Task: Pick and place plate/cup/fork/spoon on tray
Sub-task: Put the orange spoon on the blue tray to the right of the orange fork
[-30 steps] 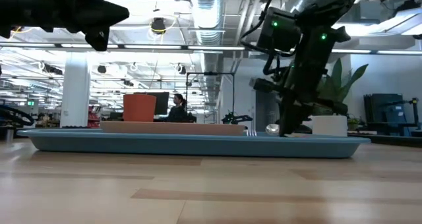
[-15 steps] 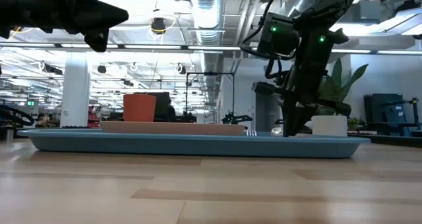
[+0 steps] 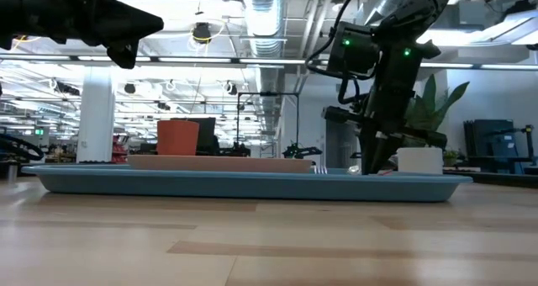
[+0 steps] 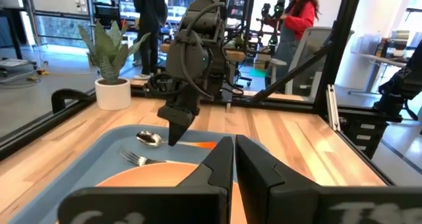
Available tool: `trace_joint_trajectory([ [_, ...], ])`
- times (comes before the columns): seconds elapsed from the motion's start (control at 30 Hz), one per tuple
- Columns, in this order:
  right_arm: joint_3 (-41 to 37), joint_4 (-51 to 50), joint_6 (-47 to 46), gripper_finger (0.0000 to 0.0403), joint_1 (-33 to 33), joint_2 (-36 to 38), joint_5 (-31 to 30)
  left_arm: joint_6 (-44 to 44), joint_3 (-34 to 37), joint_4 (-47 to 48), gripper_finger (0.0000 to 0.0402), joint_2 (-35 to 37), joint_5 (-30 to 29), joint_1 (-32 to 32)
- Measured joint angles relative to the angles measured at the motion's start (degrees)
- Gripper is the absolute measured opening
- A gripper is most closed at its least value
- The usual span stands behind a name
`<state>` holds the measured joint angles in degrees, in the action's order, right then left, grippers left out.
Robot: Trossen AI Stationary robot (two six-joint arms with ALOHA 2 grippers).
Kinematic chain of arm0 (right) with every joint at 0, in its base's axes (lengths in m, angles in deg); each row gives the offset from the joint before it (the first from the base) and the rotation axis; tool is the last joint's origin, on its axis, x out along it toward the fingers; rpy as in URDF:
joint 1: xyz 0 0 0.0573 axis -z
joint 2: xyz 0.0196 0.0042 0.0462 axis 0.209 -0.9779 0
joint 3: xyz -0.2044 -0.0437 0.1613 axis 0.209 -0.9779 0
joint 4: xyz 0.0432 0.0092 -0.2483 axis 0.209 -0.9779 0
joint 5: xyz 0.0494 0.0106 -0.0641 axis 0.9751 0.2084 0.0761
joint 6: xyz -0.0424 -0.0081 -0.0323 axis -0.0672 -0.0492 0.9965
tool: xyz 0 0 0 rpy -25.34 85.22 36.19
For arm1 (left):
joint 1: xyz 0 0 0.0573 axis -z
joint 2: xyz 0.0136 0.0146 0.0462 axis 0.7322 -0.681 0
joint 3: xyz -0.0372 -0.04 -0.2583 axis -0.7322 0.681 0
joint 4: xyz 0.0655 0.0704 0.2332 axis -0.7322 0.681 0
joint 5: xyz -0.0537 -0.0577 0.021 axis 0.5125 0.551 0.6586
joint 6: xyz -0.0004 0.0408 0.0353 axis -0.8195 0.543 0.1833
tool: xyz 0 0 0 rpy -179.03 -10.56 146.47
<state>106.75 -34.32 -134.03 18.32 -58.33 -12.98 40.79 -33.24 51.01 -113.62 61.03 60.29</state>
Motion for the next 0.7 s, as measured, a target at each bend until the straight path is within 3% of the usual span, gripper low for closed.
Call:
trace_joint_trajectory([
  [0.5, 0.0, -0.01, 0.02, 0.0025, 0.33, 0.0, 2.15, -0.71, 0.0, 0.0, 0.0006, 0.01, -0.81, 0.0],
  [0.7, 0.0, -0.03, 0.71, 0.0043, 0.75, 0.0, 2.12, -0.72, 0.0, -0.02, 0.0006, 0.01, -0.82, 0.0],
])
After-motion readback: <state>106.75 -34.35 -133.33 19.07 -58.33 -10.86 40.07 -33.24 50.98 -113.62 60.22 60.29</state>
